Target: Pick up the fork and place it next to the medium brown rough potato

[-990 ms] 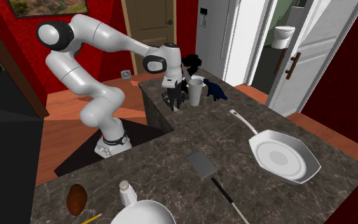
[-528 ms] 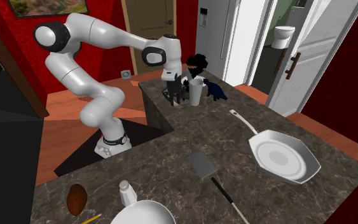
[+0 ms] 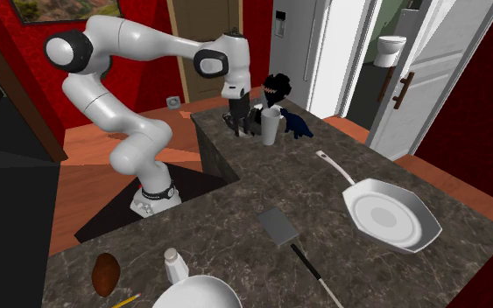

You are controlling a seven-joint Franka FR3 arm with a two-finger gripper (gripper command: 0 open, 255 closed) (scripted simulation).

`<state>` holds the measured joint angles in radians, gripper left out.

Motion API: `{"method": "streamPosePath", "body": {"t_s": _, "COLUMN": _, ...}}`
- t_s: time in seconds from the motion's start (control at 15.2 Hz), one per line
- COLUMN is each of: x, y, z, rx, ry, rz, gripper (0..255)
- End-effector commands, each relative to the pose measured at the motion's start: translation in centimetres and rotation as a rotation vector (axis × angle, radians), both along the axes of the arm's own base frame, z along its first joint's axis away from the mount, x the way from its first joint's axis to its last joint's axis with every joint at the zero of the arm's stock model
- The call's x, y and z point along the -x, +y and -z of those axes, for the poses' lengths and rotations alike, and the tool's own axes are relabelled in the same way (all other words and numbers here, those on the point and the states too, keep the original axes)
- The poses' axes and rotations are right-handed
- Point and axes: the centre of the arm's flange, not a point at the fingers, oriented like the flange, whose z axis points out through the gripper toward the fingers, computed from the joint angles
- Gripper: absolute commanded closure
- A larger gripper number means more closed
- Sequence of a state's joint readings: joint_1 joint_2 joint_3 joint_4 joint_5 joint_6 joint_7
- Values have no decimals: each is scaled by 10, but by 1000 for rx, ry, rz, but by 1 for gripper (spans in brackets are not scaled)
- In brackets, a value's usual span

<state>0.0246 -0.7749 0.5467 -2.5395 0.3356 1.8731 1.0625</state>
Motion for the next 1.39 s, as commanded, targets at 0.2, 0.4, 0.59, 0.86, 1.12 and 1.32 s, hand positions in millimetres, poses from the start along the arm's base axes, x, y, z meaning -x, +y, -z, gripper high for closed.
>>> {"method": "streamPosePath", "body": {"t_s": 0.2, "x": 2, "y": -27, "z": -13, "rx": 0, "ry": 0, "rz": 0, "gripper": 255}}
{"method": "streamPosePath", "body": {"t_s": 0.4, "x": 5, "y": -67, "z": -13, "rx": 0, "ry": 0, "rz": 0, "gripper": 255}}
{"method": "streamPosePath", "body": {"t_s": 0.59, "x": 8, "y": -106, "z": -13, "rx": 0, "ry": 0, "rz": 0, "gripper": 255}}
{"method": "streamPosePath", "body": {"t_s": 0.86, "x": 12, "y": -159, "z": -13, "rx": 0, "ry": 0, "rz": 0, "gripper": 255}}
{"method": "streamPosePath", "body": {"t_s": 1.12, "x": 17, "y": -212, "z": -13, "rx": 0, "ry": 0, "rz": 0, "gripper": 255}}
{"method": "streamPosePath", "body": {"t_s": 1.32, "x": 20, "y": -251, "z": -13, "rx": 0, "ry": 0, "rz": 0, "gripper": 255}}
